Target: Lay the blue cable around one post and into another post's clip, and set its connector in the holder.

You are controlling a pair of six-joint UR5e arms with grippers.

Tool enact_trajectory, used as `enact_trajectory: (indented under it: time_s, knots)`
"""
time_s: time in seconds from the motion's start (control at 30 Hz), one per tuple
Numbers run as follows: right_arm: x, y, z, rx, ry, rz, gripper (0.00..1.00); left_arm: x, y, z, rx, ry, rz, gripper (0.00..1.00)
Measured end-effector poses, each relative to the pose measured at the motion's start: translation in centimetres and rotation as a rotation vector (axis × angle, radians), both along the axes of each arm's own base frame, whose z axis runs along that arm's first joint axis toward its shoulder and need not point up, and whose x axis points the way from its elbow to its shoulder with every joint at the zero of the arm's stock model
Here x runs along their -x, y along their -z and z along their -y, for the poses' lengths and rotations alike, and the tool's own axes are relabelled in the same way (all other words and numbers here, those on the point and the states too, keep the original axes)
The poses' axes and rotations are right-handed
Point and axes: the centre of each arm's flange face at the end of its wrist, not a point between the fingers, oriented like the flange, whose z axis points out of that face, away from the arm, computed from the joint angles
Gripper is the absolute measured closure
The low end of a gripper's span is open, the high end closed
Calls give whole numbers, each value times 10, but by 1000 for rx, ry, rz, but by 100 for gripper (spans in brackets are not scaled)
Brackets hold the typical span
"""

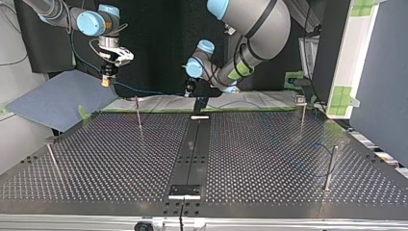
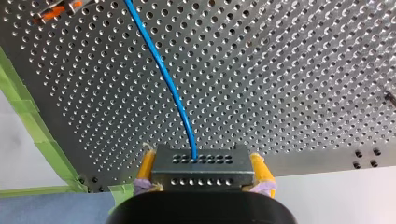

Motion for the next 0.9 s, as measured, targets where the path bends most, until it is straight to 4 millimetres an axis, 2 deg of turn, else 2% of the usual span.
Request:
enact_trajectory:
  time_s: [0.3, 0.67, 0.9]
  knots:
    - [0, 0, 0, -1, -3, 3, 100, 0, -1, 7, 44, 1, 17, 38]
    - [-2, 1, -1, -8, -19, 8, 100, -1, -1, 5, 65, -23, 8, 33]
    - [-2, 1, -2, -11, -21, 8, 100, 1, 12, 3, 74, -37, -13, 30]
